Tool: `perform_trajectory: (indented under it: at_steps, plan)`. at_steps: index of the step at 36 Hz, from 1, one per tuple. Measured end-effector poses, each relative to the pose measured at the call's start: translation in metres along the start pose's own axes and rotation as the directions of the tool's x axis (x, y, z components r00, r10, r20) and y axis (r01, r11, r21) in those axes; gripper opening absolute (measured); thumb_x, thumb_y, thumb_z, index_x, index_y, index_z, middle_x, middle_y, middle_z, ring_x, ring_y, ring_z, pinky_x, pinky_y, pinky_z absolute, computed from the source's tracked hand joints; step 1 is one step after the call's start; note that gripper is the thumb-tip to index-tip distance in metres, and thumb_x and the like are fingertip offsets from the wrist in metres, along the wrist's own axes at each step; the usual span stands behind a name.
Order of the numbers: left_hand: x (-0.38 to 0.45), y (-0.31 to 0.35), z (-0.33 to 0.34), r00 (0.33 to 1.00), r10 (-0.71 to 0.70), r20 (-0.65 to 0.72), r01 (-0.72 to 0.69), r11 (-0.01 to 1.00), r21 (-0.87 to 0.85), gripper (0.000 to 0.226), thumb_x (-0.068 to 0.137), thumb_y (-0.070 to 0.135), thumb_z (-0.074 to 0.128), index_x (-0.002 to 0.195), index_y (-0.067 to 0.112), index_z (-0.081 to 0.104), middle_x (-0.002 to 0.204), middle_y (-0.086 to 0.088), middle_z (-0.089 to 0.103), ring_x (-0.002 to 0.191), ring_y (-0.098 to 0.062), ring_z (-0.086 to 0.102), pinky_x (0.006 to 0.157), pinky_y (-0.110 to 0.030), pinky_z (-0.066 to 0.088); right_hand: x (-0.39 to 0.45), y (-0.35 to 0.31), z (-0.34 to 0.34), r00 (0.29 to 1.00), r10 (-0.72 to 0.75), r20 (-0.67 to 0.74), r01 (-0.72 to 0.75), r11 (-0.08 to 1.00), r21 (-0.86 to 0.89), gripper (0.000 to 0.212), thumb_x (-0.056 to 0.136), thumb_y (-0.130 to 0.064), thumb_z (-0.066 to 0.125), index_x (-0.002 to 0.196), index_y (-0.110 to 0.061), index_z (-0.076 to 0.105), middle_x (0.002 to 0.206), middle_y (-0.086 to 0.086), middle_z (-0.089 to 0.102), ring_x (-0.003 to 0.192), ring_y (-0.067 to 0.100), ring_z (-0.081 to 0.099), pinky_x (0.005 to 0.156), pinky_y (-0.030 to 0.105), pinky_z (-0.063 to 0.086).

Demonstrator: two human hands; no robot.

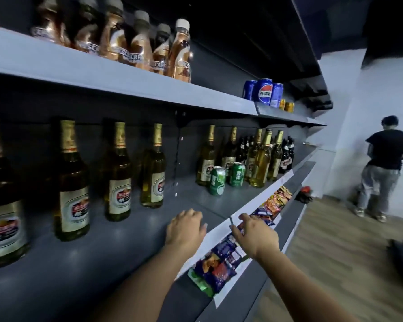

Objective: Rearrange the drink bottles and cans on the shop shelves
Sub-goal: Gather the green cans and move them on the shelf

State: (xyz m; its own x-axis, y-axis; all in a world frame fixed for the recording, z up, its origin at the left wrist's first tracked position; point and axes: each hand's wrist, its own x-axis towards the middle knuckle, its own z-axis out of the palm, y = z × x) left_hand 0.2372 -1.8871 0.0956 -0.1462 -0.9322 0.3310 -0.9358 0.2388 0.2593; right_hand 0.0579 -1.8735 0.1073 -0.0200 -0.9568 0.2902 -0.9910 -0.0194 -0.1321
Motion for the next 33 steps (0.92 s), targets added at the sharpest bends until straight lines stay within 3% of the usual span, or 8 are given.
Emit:
perform_trajectory:
  at_steps: [8, 18, 23, 27, 33]
  plan:
    - [0.091, 0.002, 0.031, 0.999, 0.032, -0.021, -0.033, 0.999, -0.015, 0.035, 0.099, 0.039, 0.039, 0.126, 0.021, 0.052, 0.128, 0.002, 0.051, 0.118, -0.018, 0.046, 0.092, -0.033, 0.042, 0.099, 0.035, 0.011, 0.999, 0.021, -0.033, -0.023, 0.999, -0.035, 0.049, 0.098, -0.051, 0.035, 0.134, -0.019, 0.043, 0.129, 0.007, 0.055, 0.117, 0.028, 0.054, 0.084, 0.037, 0.049]
    - [0.187, 0.018, 0.064, 0.993, -0.022, -0.112, 0.026, 0.999, 0.033, 0.034, 0.096, 0.039, 0.047, 0.127, 0.025, 0.049, 0.129, 0.006, 0.048, 0.119, -0.016, 0.045, 0.092, -0.033, 0.043, 0.218, 0.078, 0.029, 0.999, 0.006, -0.037, -0.006, 1.0, 0.012, 0.044, 0.098, -0.045, 0.04, 0.134, -0.019, 0.041, 0.13, 0.008, 0.055, 0.12, 0.027, 0.052, 0.087, 0.036, 0.047]
    - [0.242, 0.038, 0.078, 0.974, -0.072, -0.215, 0.083, 0.996, 0.044, 0.049, 0.092, 0.04, 0.053, 0.136, 0.026, 0.038, 0.141, 0.005, 0.034, 0.128, -0.017, 0.035, 0.096, -0.033, 0.042, 0.285, 0.102, 0.035, 0.996, -0.079, -0.034, 0.079, 0.997, 0.015, 0.043, 0.098, -0.041, 0.044, 0.133, -0.016, 0.042, 0.13, 0.008, 0.054, 0.121, 0.027, 0.049, 0.089, 0.038, 0.047]
    - [0.282, 0.056, 0.086, 0.957, -0.132, -0.26, 0.146, 0.989, 0.036, 0.067, 0.089, 0.046, 0.057, 0.145, 0.025, 0.027, 0.148, 0.001, 0.025, 0.134, -0.019, 0.028, 0.104, -0.035, 0.038, 0.333, 0.12, 0.043, 0.989, -0.146, -0.012, 0.146, 0.989, 0.036, 0.055, 0.098, -0.041, 0.044, 0.144, -0.014, 0.033, 0.145, 0.008, 0.041, 0.134, 0.027, 0.037, 0.103, 0.04, 0.041]
    - [0.321, 0.067, 0.098, 0.95, -0.236, -0.205, 0.258, 0.962, 0.087, 0.088, 0.083, 0.062, 0.056, 0.15, 0.027, 0.011, 0.153, -0.003, 0.021, 0.138, -0.023, 0.024, 0.111, -0.038, 0.03, 0.385, 0.126, 0.058, 0.973, -0.229, 0.016, 0.229, 0.973, 0.038, 0.066, 0.097, -0.043, 0.046, 0.149, -0.013, 0.02, 0.153, 0.01, 0.027, 0.142, 0.03, 0.023, 0.108, 0.042, 0.034]
